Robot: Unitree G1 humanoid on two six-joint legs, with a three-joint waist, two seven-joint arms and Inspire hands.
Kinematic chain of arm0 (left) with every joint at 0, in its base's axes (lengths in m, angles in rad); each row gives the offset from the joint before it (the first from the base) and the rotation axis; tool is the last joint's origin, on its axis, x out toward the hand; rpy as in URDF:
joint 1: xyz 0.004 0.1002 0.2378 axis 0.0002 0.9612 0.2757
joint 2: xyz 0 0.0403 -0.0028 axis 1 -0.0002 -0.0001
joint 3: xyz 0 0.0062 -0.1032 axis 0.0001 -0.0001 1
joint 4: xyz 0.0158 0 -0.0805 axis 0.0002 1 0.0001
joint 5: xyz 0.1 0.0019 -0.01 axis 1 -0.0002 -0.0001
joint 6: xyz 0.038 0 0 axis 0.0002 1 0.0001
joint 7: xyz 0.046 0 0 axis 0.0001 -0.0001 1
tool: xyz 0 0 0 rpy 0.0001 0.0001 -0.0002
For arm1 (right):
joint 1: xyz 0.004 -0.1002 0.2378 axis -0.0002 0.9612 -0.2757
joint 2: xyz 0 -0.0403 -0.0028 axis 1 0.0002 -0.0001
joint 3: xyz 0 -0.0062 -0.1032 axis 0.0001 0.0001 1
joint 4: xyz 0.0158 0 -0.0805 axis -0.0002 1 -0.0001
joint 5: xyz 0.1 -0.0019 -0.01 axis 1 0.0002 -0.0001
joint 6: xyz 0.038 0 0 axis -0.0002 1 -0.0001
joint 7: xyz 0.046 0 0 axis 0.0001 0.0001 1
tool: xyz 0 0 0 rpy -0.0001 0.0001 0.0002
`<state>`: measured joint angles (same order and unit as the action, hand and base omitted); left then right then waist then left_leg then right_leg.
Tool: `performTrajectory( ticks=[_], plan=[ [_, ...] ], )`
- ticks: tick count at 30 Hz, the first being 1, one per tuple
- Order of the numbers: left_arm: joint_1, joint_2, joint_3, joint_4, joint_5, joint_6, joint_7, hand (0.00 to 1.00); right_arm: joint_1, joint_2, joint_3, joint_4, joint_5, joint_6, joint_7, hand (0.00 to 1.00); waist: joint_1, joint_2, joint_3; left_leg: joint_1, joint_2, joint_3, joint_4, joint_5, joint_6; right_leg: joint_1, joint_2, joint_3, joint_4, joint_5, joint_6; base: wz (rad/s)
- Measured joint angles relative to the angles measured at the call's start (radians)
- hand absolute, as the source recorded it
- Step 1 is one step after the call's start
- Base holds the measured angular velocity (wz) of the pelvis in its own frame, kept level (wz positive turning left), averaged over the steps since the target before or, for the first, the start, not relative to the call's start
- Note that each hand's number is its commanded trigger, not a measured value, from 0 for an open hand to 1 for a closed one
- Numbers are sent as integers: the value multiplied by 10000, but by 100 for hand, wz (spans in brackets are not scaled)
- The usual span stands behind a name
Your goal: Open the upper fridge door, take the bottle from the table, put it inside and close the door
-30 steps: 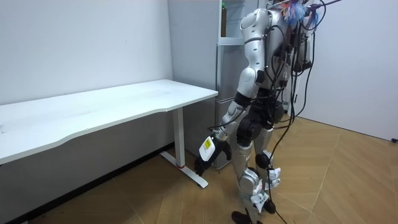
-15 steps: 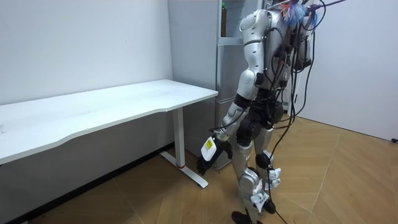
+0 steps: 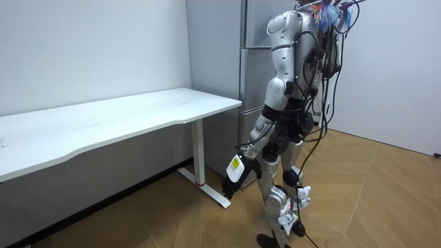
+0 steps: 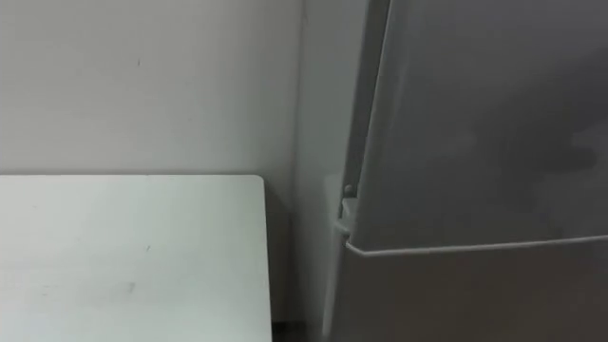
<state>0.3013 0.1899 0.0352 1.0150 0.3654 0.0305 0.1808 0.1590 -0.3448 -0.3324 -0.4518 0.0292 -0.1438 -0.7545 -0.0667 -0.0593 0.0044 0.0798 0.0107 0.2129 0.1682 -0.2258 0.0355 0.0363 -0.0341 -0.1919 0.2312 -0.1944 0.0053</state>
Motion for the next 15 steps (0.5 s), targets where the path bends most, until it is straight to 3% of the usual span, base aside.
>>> performTrajectory(
  ticks=[15],
  plan=[
    [-23, 106, -516, -183, -5, -50, -386, 0, -60, 0, 1244, -1, -329, -89, 988, 0, 199, 66, -19, -109, 4, -136, 171, -1, -3, 30, -29, -142, 25, 2, -2, 3]
  ],
)
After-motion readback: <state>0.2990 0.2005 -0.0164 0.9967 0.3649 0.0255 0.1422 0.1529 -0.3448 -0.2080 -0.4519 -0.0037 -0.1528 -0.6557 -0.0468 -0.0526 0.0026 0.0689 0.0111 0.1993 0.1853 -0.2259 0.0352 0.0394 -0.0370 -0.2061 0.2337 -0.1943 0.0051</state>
